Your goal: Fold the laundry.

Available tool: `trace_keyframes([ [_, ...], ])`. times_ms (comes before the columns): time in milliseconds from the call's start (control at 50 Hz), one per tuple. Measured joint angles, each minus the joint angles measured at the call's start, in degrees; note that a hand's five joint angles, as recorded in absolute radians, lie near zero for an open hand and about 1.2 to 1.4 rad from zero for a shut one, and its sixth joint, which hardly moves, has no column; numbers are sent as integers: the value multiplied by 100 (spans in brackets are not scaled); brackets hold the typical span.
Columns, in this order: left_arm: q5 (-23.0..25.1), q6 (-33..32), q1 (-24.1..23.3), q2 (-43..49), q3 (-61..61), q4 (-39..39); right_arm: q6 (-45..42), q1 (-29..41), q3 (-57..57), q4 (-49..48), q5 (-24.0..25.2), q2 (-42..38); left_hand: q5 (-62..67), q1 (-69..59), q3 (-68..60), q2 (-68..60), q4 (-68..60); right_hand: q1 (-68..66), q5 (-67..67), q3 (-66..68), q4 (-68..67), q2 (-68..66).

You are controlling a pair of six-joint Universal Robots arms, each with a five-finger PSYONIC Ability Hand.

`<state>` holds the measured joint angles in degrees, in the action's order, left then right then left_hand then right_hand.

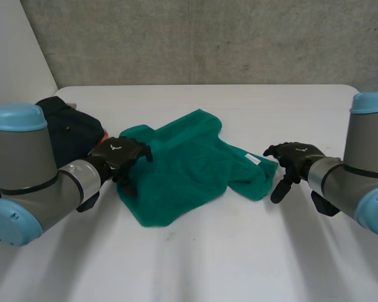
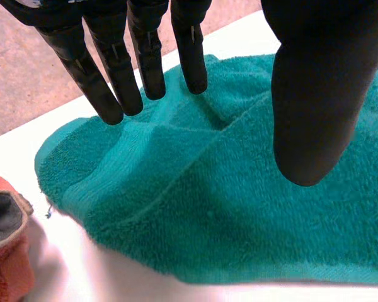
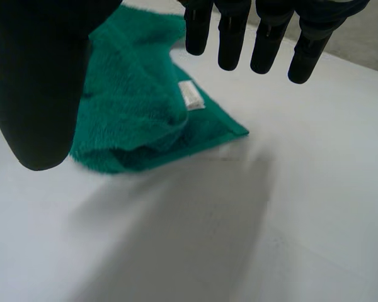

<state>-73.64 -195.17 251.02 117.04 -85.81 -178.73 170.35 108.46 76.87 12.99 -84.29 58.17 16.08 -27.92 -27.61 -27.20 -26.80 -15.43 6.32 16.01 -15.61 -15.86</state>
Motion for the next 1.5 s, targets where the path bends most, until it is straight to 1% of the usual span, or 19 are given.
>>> trace_keyframes([
  [80,25,-172,93,74,-19,-234,-275,105,-138,27,-42,-229,-12,38,40,16,31,0,3,0,0,0],
  [180,130,-340,203,306,218,-435,-182,276,-240,-79,-226,-426,-129,186,167,143,161,0,1,0,0,0],
  [340,360,-805,348,1151,1412,-249,252,654,-611,-437,-671,-810,-479,525,528,506,476,-207,194,188,-188,-204],
  [400,380,-1021,383,1471,1938,-11,306,746,-768,-500,-738,-969,-514,527,530,531,492,-1631,1481,1569,-1494,-1576],
  [440,392,-1174,402,1688,2304,156,326,793,-861,-527,-762,-1079,-523,527,530,532,492,-3736,3499,3530,-3518,-3734],
  [460,394,-1201,405,1726,2366,184,328,798,-873,-531,-764,-1092,-523,527,530,532,492,-3953,3728,3859,-3857,-3955],
  [480,405,-1302,414,1870,2603,287,334,811,-903,-540,-770,-1128,-526,527,530,533,492,-4754,4711,4761,-4795,-4846],
  [500,414,-1364,418,1957,2744,346,338,814,-908,-547,-771,-1142,-526,527,530,533,492,-4784,4889,5039,-5074,-5055],
  [640,555,-1761,436,2401,3402,583,367,796,-611,-715,-744,-838,-528,527,530,534,492,-4784,4919,5161,-5277,-5080],
  [900,749,-2667,464,3222,4465,602,71,793,602,-1061,-240,655,-517,526,530,534,492,-4784,4919,5189,-5277,-5080],
  [1140,703,-3174,559,3994,5295,459,-202,645,928,-1005,-103,907,-412,502,496,496,457,-4784,4919,5189,-5278,-5080],
  [1160,702,-3186,563,4029,5333,458,-207,631,932,-998,-104,903,-36,133,179,167,122,-4784,4919,5189,-5278,-5080],
  [1200,698,-3212,569,4115,5427,455,-218,591,941,-977,-108,894,-36,133,179,167,122,-4784,4919,5189,-5278,-5080],
  [1220,685,-3228,563,4163,5482,450,-223,561,944,-962,-108,891,2309,-2580,-2242,-2414,-2337,-4784,4919,5189,-5278,-5080],
  [1240,669,-3235,555,4177,5506,443,-225,545,946,-955,-109,891,3487,-3616,-3399,-3475,-3509,-4784,4919,5189,-5278,-5080],
  [1260,627,-3249,535,4182,5528,422,-229,521,945,-946,-111,894,3863,-3863,-3809,-3894,-3901,-4784,4919,5189,-5278,-5080],
  [1340,398,-3286,436,4010,5419,345,-249,421,929,-922,-128,918,3981,-3863,-4002,-4120,-4139,-4784,4919,5189,-5278,-5080],
  [1400,163,-3272,357,3445,4914,277,-289,253,888,-888,-133,995,3981,-3863,-4002,-4120,-4139,-4784,4919,5189,-5278,-5080],
  [1500,88,-3040,305,2269,3718,166,-343,-66,777,-863,-123,1106,3981,-3863,-4002,-4121,-4141,-4784,4919,5189,-5279,-5080],
])
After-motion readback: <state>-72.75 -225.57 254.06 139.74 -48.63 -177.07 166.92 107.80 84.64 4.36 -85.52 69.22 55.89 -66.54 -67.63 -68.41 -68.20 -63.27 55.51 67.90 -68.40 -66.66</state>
